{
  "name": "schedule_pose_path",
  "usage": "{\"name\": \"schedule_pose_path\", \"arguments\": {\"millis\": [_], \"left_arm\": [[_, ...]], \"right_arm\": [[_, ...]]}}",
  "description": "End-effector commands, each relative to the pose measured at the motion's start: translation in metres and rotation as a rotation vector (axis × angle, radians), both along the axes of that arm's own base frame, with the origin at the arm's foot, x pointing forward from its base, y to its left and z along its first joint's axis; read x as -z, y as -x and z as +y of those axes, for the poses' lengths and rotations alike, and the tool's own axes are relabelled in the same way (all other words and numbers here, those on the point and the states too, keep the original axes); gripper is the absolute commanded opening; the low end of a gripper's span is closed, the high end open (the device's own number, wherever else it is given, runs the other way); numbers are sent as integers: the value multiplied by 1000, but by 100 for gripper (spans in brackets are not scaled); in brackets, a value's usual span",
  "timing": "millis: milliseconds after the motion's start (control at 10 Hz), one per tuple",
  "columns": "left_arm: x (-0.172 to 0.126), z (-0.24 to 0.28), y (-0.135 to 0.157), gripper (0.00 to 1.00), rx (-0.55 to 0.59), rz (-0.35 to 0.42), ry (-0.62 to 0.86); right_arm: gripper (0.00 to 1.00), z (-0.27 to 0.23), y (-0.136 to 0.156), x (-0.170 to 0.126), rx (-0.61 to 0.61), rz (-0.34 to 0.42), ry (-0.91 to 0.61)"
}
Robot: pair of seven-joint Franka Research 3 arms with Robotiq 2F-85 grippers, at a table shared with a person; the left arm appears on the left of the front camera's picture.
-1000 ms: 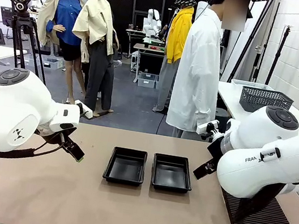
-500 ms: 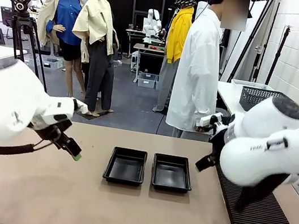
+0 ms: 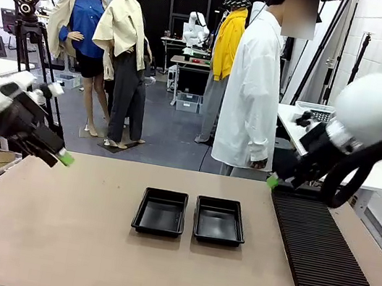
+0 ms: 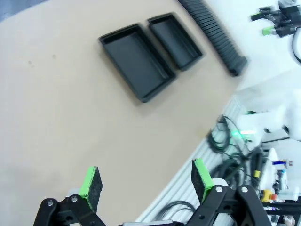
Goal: Inspect and transfer BCBs to ESD trays.
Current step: Pick up the Blank PCB from the PCB Rack and place it in the left ESD tray.
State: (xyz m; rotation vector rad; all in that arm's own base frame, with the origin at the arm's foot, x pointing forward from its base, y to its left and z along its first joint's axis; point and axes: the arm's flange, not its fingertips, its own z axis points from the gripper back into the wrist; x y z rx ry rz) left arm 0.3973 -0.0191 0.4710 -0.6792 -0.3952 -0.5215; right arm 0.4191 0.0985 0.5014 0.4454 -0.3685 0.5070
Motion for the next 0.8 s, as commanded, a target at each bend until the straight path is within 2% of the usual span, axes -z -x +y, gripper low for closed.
{"name": "schedule_pose_path", "arguments": {"millis": [0, 100, 400, 600, 700], "left_arm": [[7, 33, -22, 100, 36, 78, 166], [8, 51, -22, 100, 46, 103, 247], [21, 121, -10, 100, -44, 152, 536], [30, 168, 0, 100, -95, 167, 679], [38, 188, -1, 100, -134, 226, 672]], "right_arm": [[100, -44, -19, -2, 41, 88, -131], [100, -72, -16, -6, 53, 105, -249], [100, -152, 8, -12, 43, 93, -538], [100, -200, 16, 1, 61, 85, -711], [100, -222, 20, 11, 73, 72, -792]]}}
